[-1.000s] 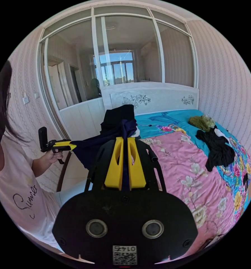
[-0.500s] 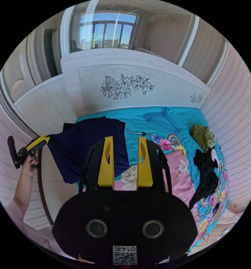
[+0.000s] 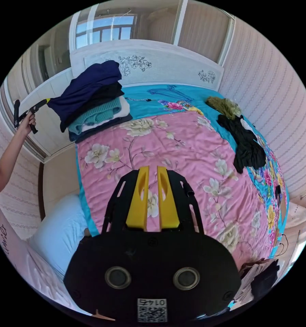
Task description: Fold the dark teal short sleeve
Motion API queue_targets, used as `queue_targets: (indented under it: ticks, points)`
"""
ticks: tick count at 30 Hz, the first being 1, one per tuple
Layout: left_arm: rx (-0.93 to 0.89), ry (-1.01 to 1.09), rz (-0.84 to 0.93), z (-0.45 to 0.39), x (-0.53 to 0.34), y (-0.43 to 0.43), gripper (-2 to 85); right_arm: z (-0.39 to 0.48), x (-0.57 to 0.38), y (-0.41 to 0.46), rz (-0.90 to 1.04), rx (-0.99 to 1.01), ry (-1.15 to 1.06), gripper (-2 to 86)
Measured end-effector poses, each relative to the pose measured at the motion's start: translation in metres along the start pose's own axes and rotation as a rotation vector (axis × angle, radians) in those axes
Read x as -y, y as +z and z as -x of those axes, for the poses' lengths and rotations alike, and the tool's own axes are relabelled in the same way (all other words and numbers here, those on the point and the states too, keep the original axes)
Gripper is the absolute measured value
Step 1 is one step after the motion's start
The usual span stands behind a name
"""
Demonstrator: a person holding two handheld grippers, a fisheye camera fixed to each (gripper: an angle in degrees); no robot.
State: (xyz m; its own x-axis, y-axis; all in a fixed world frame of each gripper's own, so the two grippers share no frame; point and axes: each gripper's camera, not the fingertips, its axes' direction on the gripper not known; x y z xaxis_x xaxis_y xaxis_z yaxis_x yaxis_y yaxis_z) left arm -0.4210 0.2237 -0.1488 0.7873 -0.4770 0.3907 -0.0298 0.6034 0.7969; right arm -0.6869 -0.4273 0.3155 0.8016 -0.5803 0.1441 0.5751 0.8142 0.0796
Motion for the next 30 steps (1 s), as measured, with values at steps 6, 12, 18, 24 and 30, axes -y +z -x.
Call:
queue_targets:
  ticks: [6,12,18,24,30]
  points:
    - [-0.001,0.045,0.005,0.003,0.001,-0.001,-0.5,0.054,0.139,-0.002,-0.237,0.157,-0.193,8.1]
    - [-0.014,0.084,0.012,0.009,-0.008,0.002,-0.7,0.136,0.278,0.034,-0.295,0.220,-0.332,11.1]
    - [-0.058,0.079,-0.033,0.014,-0.011,0.005,-0.8,0.161,0.312,0.061,-0.175,0.228,-0.347,3.5]
    - [-0.048,0.061,-0.073,0.018,0.002,0.024,1.0,0.114,0.301,0.017,-0.309,0.233,-0.277,0.0]
    - [-0.182,-0.159,0.049,0.044,-0.015,0.059,8.6,0.059,0.305,0.033,-0.205,0.346,-0.068,0.2]
